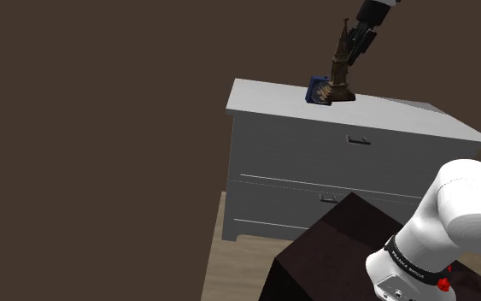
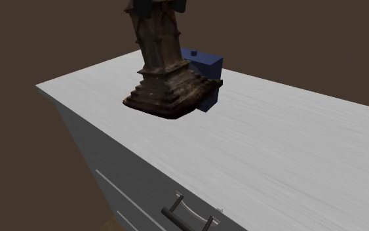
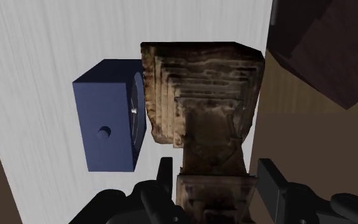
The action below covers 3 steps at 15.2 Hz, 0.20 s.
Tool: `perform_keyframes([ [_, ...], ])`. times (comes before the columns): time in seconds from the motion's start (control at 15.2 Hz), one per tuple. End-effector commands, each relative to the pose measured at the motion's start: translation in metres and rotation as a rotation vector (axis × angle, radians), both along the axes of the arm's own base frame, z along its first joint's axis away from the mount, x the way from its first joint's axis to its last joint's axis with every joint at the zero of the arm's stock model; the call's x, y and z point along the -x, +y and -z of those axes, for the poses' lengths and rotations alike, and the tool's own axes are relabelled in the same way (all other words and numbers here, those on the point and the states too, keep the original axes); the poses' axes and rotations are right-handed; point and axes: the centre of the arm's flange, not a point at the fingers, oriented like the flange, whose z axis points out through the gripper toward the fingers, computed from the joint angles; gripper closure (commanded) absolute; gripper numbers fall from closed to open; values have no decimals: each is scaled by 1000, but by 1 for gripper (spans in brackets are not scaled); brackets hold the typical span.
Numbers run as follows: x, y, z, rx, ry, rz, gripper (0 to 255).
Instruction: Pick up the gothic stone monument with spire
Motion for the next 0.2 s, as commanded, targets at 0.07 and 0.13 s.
perform_keyframes([
  [0.07, 1, 0, -12, 0, -1, 0, 255],
  [0.13, 1, 0, -12, 0, -1, 0, 255],
])
